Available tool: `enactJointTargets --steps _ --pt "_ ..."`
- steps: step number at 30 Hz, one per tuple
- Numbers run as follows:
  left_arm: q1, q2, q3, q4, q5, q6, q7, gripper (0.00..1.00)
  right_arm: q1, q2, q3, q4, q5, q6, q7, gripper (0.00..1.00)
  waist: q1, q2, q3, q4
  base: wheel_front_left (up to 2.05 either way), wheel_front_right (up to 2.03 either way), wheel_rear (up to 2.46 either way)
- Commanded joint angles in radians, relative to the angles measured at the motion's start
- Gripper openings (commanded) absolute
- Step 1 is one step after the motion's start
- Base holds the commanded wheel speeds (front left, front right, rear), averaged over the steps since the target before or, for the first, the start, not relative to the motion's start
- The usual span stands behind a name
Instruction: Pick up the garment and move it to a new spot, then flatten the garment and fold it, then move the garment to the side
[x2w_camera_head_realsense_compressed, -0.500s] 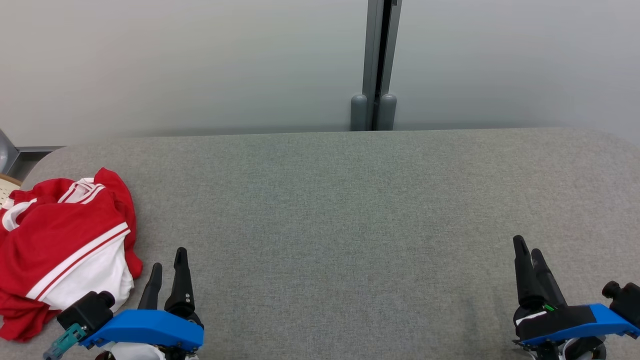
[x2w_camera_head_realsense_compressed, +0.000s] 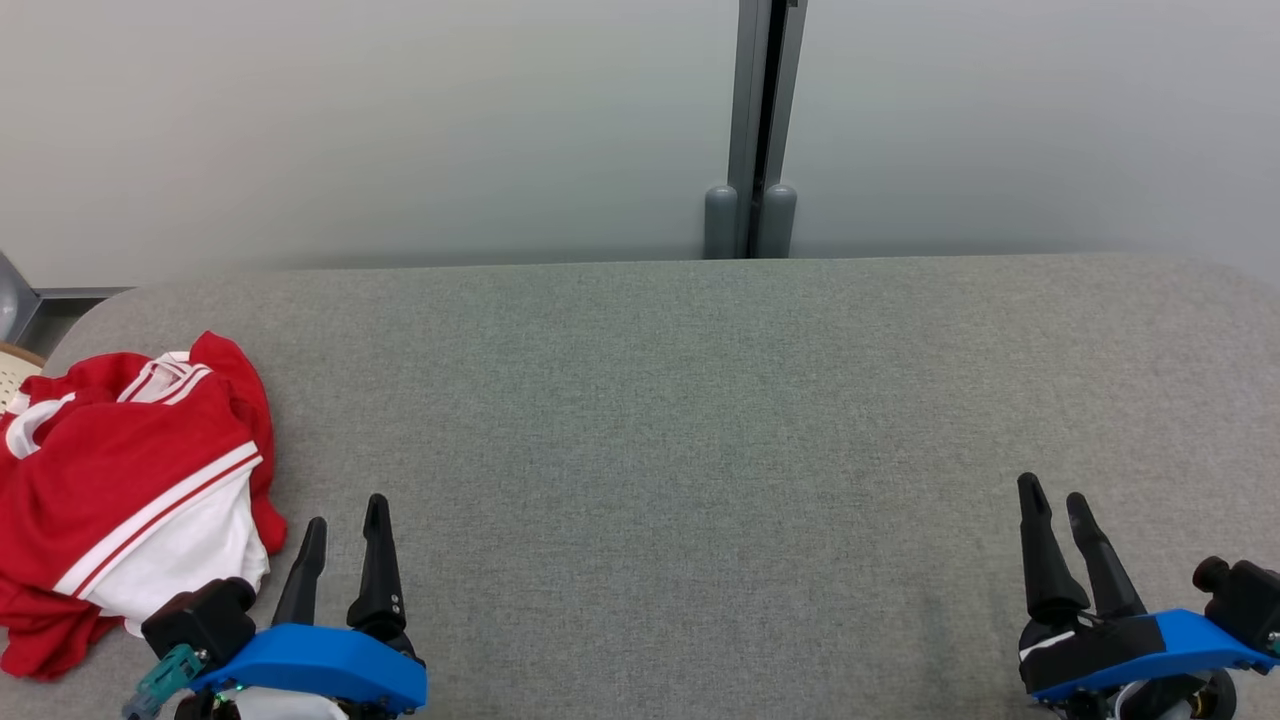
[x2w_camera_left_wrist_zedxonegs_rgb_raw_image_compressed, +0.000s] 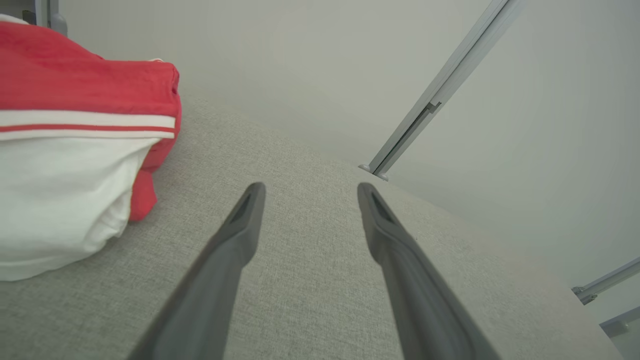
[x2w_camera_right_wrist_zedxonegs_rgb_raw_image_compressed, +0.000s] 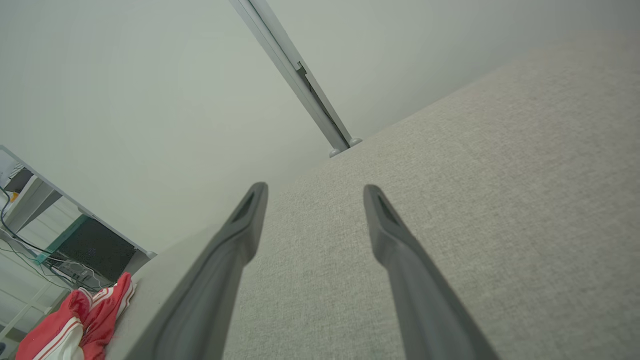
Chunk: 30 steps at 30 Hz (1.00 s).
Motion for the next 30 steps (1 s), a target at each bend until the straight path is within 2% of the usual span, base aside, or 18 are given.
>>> enactJointTargets --steps 1,30 --pt "-0.004 0.013 -0.009 -0.013 0.031 0.008 -0.013 1.0 0.0 -0.006 0.001 -0.015 -0.039 0.002 -0.01 1.0 0.0 0.0 0.0 0.001 0.0 0.0 0.0" --pt "0.032 0.059 -0.093 -0.021 0.23 0.06 -0.071 1.0 0.021 -0.008 0.014 -0.012 -0.303 0.002 -0.032 1.0 0.0 0.0 -0.022 0.009 0.0 0.0 0.0"
